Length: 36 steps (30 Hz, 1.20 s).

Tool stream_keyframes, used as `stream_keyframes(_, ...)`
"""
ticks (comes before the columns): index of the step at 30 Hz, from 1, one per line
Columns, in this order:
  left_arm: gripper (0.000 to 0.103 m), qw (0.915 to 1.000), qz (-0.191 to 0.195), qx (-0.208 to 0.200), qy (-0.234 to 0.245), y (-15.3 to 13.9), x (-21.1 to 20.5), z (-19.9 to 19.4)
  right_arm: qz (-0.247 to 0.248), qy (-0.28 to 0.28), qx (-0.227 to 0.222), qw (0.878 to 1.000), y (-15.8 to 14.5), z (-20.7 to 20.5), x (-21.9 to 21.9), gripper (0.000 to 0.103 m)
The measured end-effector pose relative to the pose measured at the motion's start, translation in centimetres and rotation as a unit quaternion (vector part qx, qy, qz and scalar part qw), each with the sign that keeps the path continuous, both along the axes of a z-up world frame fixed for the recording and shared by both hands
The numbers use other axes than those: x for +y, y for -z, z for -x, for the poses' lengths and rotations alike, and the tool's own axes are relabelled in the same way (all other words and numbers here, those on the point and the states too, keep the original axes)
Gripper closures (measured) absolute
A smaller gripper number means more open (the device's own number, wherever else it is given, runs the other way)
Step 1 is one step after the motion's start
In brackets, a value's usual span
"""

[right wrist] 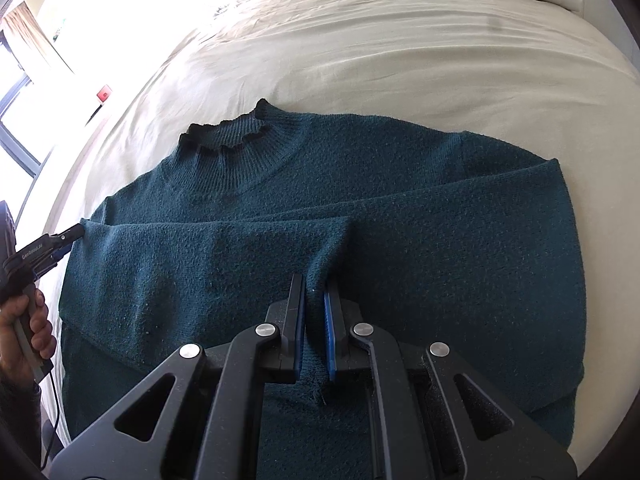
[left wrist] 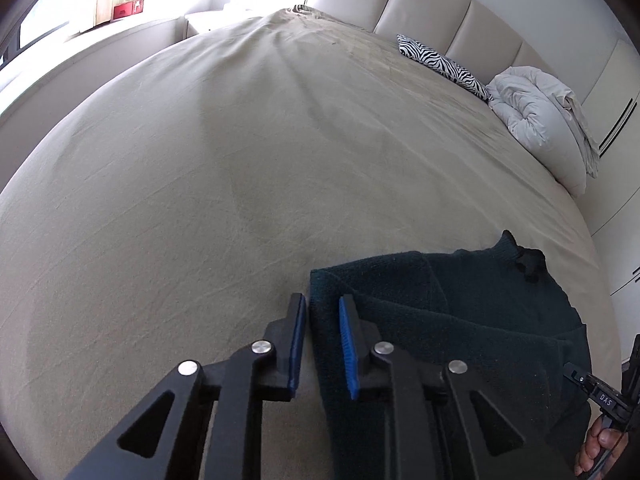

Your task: Fold small clothes

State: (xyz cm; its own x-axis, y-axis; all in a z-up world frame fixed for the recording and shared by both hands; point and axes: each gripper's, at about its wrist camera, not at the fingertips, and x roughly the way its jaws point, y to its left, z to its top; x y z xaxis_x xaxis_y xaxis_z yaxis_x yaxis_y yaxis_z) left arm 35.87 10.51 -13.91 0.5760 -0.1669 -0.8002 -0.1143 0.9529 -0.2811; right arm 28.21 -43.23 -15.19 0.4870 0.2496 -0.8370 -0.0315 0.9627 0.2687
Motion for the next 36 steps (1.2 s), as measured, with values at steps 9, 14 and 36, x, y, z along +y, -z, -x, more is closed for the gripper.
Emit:
stream_keyframes(9, 0.092, 0.9989, -0.032, -0.033, 0.009, 1.3, 0.1, 0.7, 0.002, 0.02, 0.0, 1.0, 0.2, -0.2, -0.4, 0.096)
stream_keyframes(14, 0.09, 0.9983, -0.041, -0.038, 0.013, 0.8, -0.1, 1.0, -0.016, 0.029, -0.005, 0.999, 0.9, -0.1, -1.0, 0.098)
stream_keyframes(36, 0.071, 0.9904, -0.127, -0.029, 0.046, 0.6, -2.9, 9.7, -0.009, 0.029, 0.016, 0.999, -0.8, 3.4, 0.3, 0.092)
